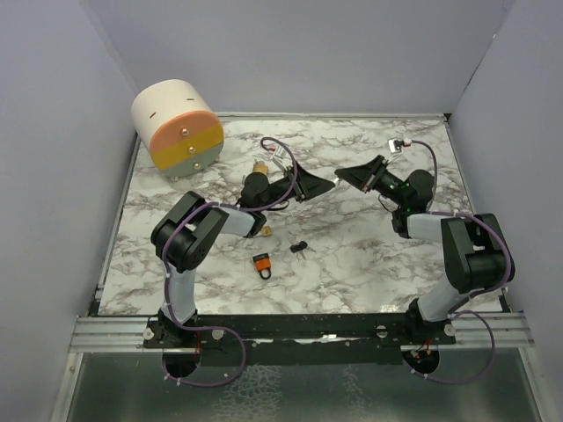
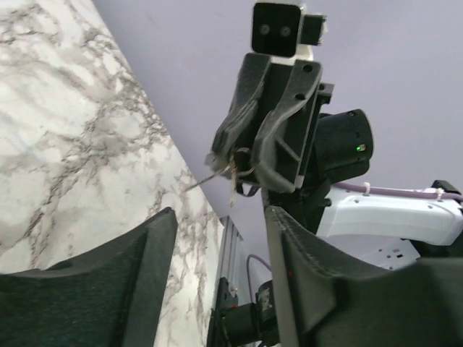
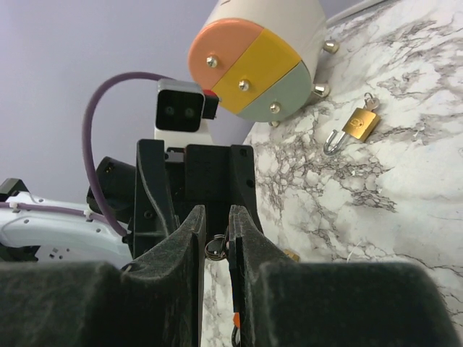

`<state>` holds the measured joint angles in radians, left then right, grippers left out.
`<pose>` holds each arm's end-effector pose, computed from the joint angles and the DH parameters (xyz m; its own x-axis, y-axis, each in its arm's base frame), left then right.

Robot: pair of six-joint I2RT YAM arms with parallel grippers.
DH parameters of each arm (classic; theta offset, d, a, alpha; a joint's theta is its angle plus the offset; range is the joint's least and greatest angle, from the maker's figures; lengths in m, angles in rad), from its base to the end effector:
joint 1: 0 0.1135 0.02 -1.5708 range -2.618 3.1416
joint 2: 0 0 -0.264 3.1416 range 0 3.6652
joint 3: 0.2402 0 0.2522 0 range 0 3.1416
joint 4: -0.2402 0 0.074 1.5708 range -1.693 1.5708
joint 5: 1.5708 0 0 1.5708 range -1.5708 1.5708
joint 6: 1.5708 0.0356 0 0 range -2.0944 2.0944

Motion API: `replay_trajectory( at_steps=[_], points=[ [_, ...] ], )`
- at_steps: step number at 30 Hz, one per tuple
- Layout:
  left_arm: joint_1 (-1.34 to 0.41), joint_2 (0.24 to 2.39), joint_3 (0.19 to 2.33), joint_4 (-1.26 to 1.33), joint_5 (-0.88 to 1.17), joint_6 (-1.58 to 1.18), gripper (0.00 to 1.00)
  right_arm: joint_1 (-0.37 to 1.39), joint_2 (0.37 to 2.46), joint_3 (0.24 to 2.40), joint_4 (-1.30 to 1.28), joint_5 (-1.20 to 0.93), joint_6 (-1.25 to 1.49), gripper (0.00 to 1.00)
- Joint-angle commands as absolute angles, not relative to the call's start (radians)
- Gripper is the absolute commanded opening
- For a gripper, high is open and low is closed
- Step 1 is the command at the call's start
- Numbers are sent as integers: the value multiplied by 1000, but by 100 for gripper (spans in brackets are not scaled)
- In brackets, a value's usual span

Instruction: Unlock with the key

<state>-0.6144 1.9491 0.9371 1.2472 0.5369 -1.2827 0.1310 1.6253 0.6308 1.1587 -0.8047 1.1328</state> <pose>0.3163 -0.2454 0.2073 -0.8105 -0.4365 -0.3906 0.4388 -0.0108 -0.8985 0.3095 0.0666 0.2205 -0.6516 0.5475 -0.5251 -0.4841 0.2328 0.8435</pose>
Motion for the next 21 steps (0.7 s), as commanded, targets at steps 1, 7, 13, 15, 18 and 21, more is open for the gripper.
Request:
replay_trajectory(
  at_steps=[1,7,13,15,18,21],
  points=[
    [-592,1902,882,1272,513,-1252,58,106,1628,616,1198,-773,1144,1],
    [-532,1816,787,1261,513,-1230,64,99,1612,625,1121,-765,1083,1],
    [-511,1753,773,1162,515,-1156,66,99,1609,625,1099,-775,1066,1],
    [-512,1768,793,1161,538,-1161,66,98,1611,626,1100,-781,1067,1],
    [-522,1809,845,1161,585,-1165,65,100,1611,630,1101,-793,1069,1],
    [-542,1856,891,1161,619,-1172,64,100,1606,631,1097,-800,1071,1]
  ],
)
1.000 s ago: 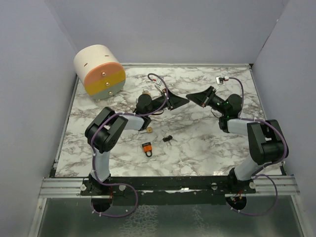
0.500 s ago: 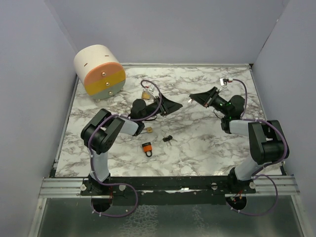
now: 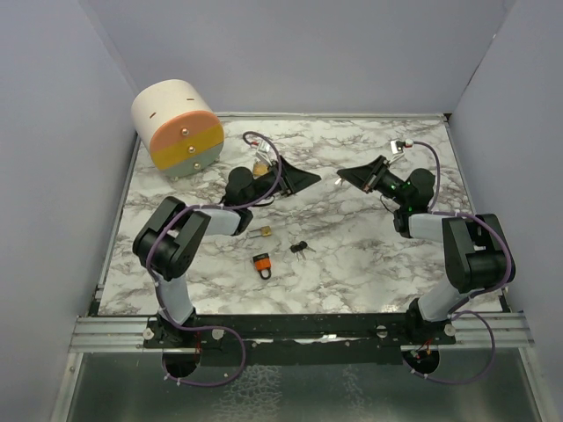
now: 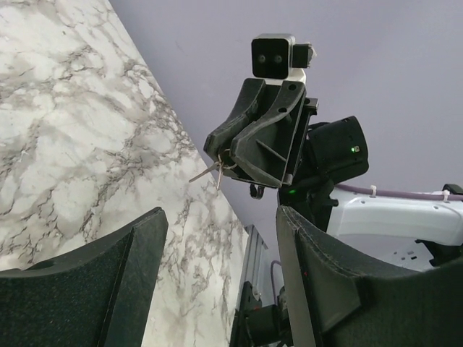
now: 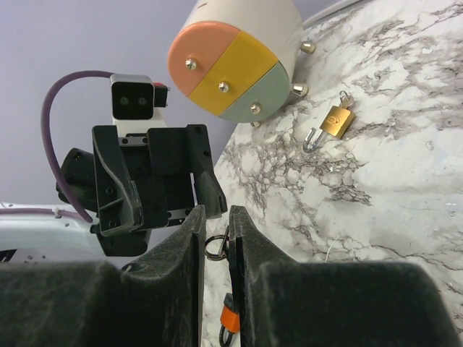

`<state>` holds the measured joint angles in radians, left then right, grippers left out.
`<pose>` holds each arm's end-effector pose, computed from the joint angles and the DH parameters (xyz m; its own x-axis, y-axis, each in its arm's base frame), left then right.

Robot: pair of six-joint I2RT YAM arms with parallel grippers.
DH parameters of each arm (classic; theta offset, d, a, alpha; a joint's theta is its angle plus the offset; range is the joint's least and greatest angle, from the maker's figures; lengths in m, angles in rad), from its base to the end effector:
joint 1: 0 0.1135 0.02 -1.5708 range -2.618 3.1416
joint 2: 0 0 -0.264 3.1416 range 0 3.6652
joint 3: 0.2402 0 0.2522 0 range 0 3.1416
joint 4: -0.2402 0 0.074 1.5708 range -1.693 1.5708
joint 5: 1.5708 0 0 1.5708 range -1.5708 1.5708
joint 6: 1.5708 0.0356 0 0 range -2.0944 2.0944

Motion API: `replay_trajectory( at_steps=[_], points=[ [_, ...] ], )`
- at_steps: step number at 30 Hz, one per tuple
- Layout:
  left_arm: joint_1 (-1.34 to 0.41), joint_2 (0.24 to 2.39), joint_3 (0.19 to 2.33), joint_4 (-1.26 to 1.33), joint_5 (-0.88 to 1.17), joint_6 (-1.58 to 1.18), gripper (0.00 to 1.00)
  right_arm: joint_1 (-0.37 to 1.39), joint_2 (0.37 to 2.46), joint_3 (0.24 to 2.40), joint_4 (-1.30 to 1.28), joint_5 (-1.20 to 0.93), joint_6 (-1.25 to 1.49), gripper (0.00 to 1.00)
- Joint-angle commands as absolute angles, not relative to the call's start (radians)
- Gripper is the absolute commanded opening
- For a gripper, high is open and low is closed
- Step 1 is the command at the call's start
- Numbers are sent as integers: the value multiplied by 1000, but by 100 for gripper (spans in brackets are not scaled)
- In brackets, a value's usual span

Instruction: Unlock with the key

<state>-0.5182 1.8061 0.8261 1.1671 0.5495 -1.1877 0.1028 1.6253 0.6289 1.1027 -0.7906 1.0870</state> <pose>0.3125 -0.1996 0.2196 -0.7448 -0.4858 -0.4574 0.4744 0.0964 -0.8750 0.3121 0.0576 0.2146 -0.6372 0.5603 -0.5293 -0.4540 0.2821 0.8452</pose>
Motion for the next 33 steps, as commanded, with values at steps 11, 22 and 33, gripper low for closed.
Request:
replay_trajectory(
  at_steps=[11,22,33],
  points=[
    [-598,1954,1007,1162,660,-1171,53,100,1601,633,1098,-825,1079,1],
    [-610,1989,1049,1163,649,-1171,42,100,1604,627,1112,-836,1087,1],
    [-619,2010,1076,1163,649,-1171,37,100,1608,626,1117,-841,1091,1]
  ],
)
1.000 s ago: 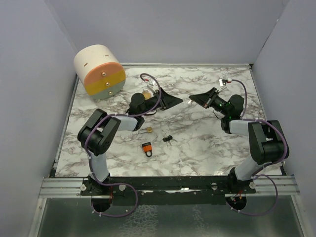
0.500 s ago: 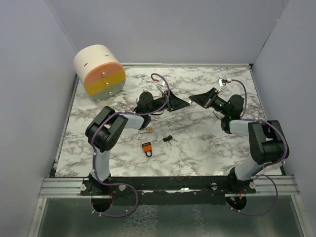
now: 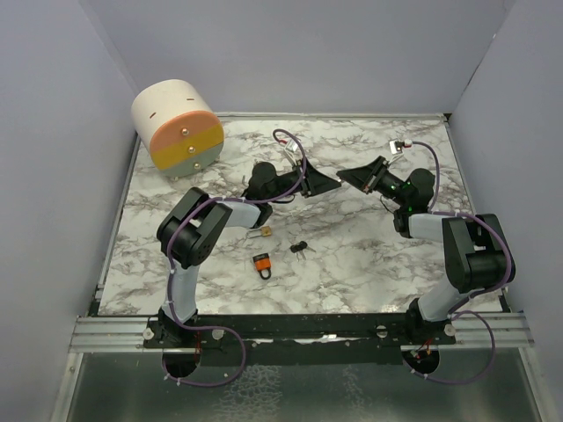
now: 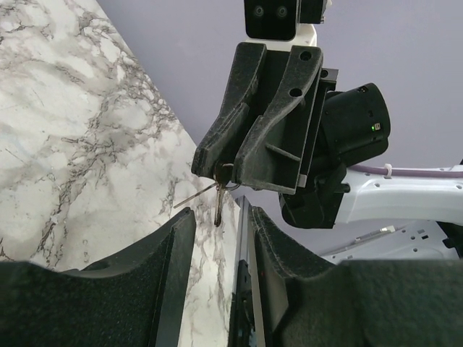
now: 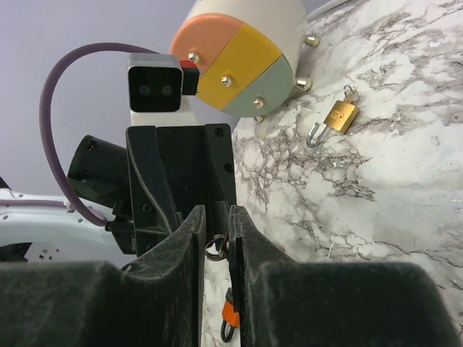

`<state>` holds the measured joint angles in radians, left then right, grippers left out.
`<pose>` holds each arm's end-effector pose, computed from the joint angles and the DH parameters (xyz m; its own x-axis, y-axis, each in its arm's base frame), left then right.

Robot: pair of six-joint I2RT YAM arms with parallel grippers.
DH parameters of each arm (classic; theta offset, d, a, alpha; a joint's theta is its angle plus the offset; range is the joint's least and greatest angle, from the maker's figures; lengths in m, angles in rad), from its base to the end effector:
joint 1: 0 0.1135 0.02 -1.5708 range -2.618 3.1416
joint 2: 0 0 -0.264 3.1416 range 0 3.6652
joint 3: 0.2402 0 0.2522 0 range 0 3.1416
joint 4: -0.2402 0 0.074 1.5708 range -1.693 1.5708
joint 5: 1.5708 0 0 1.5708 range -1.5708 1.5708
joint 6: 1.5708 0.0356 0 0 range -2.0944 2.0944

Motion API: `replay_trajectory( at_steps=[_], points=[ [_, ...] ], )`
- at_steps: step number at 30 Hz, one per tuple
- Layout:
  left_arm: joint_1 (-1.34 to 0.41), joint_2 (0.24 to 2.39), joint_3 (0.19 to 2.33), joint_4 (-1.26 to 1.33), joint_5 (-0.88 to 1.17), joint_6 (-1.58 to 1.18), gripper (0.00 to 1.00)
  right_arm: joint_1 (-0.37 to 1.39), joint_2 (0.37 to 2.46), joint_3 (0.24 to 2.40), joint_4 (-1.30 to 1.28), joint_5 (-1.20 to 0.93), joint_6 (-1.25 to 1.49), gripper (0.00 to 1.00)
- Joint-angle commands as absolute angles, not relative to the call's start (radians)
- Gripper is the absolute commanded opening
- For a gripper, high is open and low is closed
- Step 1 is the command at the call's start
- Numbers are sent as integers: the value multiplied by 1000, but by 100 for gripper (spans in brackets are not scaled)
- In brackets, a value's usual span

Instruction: Unlock with the key

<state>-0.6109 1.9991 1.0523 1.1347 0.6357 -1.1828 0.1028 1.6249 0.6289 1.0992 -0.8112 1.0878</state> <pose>0.3338 -0.2596 0.2091 -0.8116 -0.3409 -0.4743 0.4970 0.0236 -0.8674 0.3115 0.0581 0.2143 -0.6504 0.5460 -0.5281 -0.4568 0.2744 0.8462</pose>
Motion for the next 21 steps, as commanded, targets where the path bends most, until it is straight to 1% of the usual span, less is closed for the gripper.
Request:
replay_trajectory(
  at_steps=[1,8,21],
  points=[
    [-619,2011,1078,1163,648,-1172,36,100,1608,625,1117,-841,1091,1],
    [-620,2010,1080,1163,636,-1171,30,100,1608,621,1121,-842,1094,1],
    [-620,2006,1084,1163,621,-1168,26,100,1610,614,1129,-845,1097,1]
  ],
)
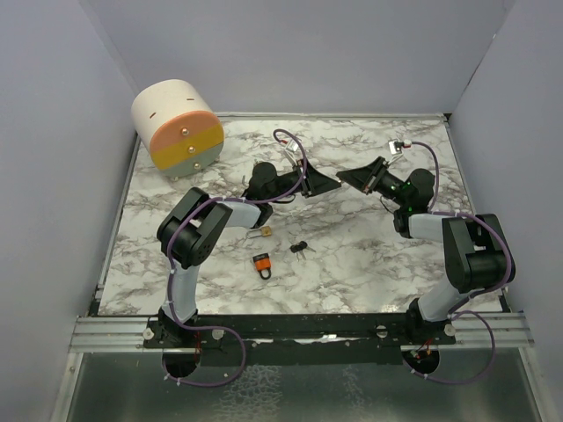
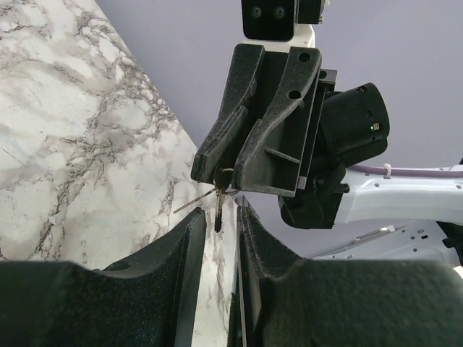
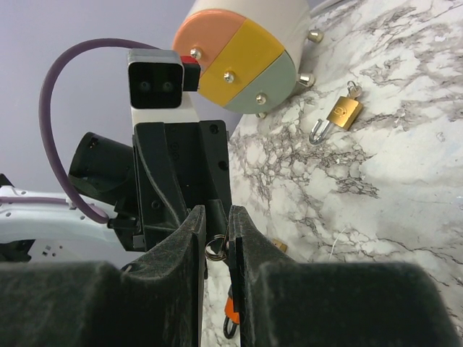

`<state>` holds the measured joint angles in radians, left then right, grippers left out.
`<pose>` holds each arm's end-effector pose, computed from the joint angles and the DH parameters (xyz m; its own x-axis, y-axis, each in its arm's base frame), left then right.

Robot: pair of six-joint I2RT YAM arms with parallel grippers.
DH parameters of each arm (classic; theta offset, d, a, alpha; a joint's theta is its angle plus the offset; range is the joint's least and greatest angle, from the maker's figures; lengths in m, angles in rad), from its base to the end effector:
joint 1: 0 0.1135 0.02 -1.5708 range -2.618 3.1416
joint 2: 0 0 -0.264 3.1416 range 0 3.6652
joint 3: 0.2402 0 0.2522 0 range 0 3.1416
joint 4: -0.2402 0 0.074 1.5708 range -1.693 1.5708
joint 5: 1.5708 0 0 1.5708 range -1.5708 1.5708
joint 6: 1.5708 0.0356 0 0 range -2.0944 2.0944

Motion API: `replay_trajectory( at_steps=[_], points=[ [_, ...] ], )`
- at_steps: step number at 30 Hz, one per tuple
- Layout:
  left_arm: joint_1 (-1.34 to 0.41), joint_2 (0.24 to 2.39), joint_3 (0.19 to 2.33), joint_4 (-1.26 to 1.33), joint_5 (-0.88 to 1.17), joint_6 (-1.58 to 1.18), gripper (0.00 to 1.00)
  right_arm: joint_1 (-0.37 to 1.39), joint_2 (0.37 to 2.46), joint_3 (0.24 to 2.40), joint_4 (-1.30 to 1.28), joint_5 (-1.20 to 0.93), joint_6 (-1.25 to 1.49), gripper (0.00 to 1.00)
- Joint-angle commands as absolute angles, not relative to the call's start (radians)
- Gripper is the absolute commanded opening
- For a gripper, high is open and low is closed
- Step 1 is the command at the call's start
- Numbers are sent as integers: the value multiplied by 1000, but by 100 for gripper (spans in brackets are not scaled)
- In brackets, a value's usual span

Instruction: Unlock with the key

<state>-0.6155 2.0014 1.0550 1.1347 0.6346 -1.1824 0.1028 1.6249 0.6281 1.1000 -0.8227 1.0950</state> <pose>0.3331 -0.2614 0.2090 -0.8125 -0.3383 -0.4747 0.4976 0.0216 -0.8671 0.3110 0.0583 0.2141 -0.6598 0.5398 -0.5227 -0.4553 0.2663 0.8496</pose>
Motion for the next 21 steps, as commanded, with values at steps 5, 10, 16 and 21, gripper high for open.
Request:
replay_trajectory(
  at_steps=[5,10,16,21],
  points=[
    [-620,2005,1085,1164,615,-1170,24,100,1609,610,1132,-847,1098,1],
    [-621,2005,1085,1170,614,-1173,20,100,1609,607,1133,-848,1098,1],
    [-621,2005,1084,1176,614,-1176,7,100,1609,607,1132,-848,1099,1],
    [-622,2004,1080,1184,616,-1176,0,100,1605,608,1137,-843,1100,8]
  ],
)
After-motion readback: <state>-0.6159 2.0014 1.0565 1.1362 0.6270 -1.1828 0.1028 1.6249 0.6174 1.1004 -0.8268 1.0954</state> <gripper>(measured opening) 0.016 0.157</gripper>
